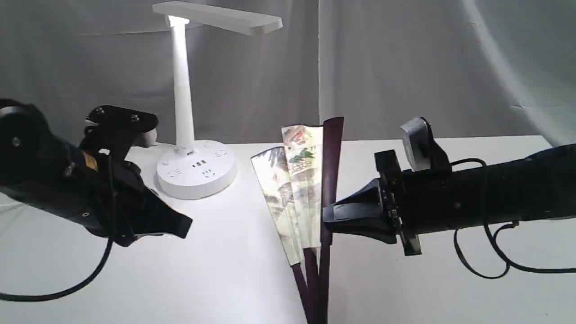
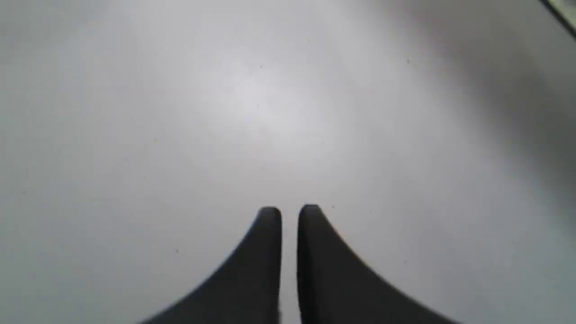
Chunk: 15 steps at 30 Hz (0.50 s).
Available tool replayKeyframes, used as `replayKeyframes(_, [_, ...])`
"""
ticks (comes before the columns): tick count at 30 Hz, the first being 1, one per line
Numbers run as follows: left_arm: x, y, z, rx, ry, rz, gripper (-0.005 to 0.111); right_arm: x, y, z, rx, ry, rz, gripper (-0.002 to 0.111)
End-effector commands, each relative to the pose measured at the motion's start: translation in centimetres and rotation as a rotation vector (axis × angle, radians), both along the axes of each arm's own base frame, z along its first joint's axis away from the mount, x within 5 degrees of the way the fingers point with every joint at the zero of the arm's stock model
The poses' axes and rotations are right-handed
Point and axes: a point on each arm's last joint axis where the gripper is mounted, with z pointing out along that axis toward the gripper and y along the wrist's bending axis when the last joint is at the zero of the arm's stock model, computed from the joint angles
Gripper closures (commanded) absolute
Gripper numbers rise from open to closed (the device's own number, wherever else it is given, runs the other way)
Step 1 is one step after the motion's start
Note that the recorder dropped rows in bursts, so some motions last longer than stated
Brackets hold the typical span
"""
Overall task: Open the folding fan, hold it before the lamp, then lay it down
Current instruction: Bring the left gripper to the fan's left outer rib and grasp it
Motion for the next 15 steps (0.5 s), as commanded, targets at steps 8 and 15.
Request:
replayKeyframes(8, [-3.7,2.1,-0.9,-0.138,-0.325,0.127,0.102,-0.1,-0.2,0.6,0.019,-0.028,0.0,0.108])
replayKeyframes(15, [-5.3,3.3,-2.8,-0.213,-0.444,0.236,0.102,-0.1,-0.2,0.6,0.014,-0.049,0.01,0.108])
